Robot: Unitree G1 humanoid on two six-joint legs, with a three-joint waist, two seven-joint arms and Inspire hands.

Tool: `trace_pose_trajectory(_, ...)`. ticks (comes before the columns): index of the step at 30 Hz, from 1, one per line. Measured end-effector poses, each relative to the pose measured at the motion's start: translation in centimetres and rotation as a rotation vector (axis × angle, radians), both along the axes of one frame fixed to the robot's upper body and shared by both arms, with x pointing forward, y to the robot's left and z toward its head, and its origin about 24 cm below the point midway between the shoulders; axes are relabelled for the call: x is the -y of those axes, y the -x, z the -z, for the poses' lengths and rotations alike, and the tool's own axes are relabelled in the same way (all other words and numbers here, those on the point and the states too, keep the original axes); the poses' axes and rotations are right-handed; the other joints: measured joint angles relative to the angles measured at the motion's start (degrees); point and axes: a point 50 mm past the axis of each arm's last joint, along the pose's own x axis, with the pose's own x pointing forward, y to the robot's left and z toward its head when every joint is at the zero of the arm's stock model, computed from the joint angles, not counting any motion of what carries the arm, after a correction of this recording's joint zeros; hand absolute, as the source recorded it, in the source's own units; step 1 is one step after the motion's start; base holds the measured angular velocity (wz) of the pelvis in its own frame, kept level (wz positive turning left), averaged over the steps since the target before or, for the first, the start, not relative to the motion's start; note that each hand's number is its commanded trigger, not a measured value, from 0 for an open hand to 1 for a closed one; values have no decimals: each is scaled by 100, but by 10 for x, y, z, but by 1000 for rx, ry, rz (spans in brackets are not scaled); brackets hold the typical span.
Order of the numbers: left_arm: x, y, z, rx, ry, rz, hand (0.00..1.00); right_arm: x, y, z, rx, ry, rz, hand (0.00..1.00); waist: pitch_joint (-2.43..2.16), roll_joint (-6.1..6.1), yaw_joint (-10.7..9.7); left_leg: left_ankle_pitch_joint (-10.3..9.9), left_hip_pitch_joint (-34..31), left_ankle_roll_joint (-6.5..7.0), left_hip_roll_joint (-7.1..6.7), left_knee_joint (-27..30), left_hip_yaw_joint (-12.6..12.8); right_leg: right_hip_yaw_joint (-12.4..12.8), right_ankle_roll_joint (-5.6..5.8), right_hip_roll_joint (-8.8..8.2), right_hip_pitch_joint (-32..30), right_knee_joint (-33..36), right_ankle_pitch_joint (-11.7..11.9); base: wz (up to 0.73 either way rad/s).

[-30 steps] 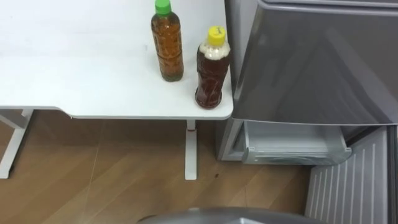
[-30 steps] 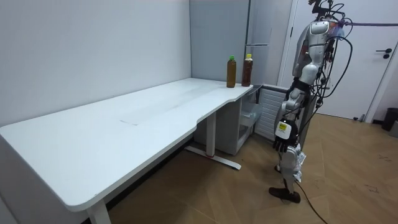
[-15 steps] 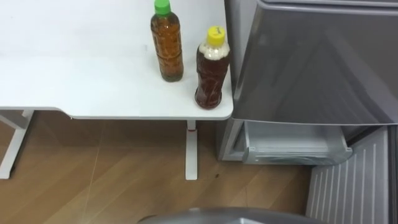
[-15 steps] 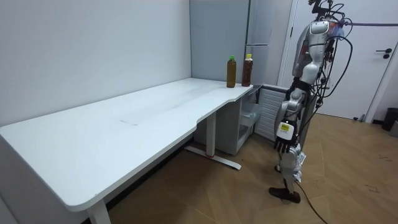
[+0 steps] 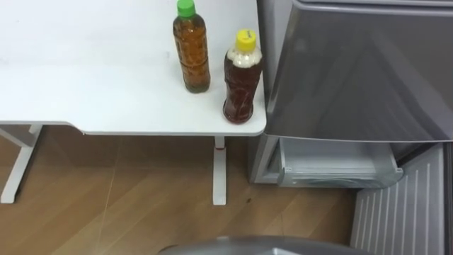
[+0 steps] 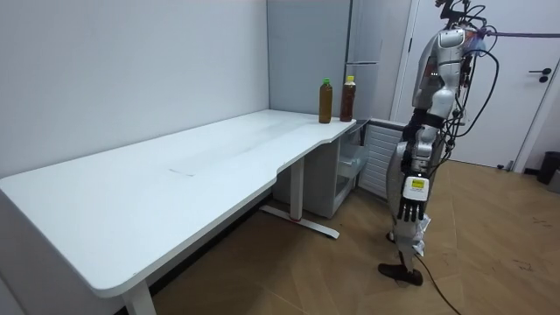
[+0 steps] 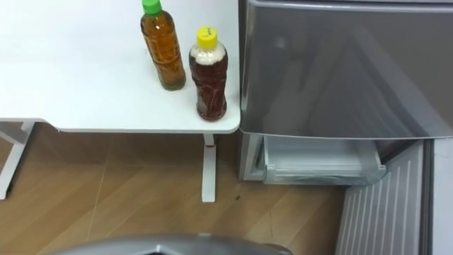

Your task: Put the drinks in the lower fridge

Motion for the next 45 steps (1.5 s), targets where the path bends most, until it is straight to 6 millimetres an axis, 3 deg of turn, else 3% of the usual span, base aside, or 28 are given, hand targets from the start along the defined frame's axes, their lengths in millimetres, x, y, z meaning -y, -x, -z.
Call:
trace_pose_trajectory(4, -13, -19, -5, 183, -81, -406, 0, 1, 0, 0, 4, 13, 4, 0, 4, 5, 74, 0, 13, 0, 2, -6, -1, 12, 0, 1, -2, 6, 0, 0)
trace_pose_trajectory(7, -28, -44, -15, 335, -167, -570, 0, 2, 2, 0, 7, 24, 11, 0, 5, 4, 188, 0, 82, 0, 4, -33, 31, 74, 0, 6, -2, 26, 0, -10)
trace_pose_trajectory(10, -43, -63, -26, 433, -272, -666, 0, 4, -1, -1, 36, 29, 4, 0, 5, 15, 199, 0, 74, 0, -1, -36, 34, 111, 2, 2, -21, 77, 0, -8)
trace_pose_trajectory(11, -45, -67, -29, 449, -290, -683, 0, 4, -3, -1, 45, 29, 2, 0, -15, 51, 197, 0, 61, 0, 0, -33, 34, 117, 2, 3, -38, 77, 0, 0)
trace_pose_trajectory(13, -53, -89, -44, 547, -346, -731, 0, 4, -7, -1, 66, 31, -14, 0, -27, 64, 179, 0, -10, 0, 3, -36, 5, 101, -3, 11, -141, 98, 3, 2)
trace_pose_trajectory(17, -63, -110, -66, 666, -466, -769, 0, 4, -6, -1, 87, 28, -19, 0, -32, 64, 167, 0, 15, 0, 0, -28, 0, 150, -6, 6, -119, 183, 5, -4)
trace_pose_trajectory(20, -69, -132, -94, 792, -540, -806, 0, 4, -7, -1, 116, 26, -21, 0, -32, 53, 170, 0, -3, 0, 0, -23, -25, 156, -8, 8, -153, 180, 5, 0)
trace_pose_trajectory(28, -79, -165, -170, 1143, -733, -823, 0, 4, -4, -2, 130, 22, -21, 0, -44, 81, 176, 0, 3, 0, 0, -17, -23, 173, -11, 9, -183, 175, 8, -1)
trace_pose_trajectory(35, -74, -179, -220, 1396, -819, -690, 0, 2, 1, -2, 130, -11, -11, 0, -47, 83, 172, 0, -2, 0, 0, -16, -80, 156, -13, 9, -163, 183, 9, 1)
trace_pose_trajectory(40, -63, -188, -268, 1664, -840, -499, 0, 2, 4, -2, 129, -26, 1, 0, -44, 77, 150, 1, 10, 0, -10, -8, -170, 121, -13, 10, -89, 176, 10, 4)
trace_pose_trajectory(45, -43, -198, -298, 1858, -776, -288, 0, 2, 5, -2, 128, -52, 0, 0, -32, 78, 136, 0, -39, 0, -16, 28, -241, 52, -14, 3, -87, 119, 11, 7)
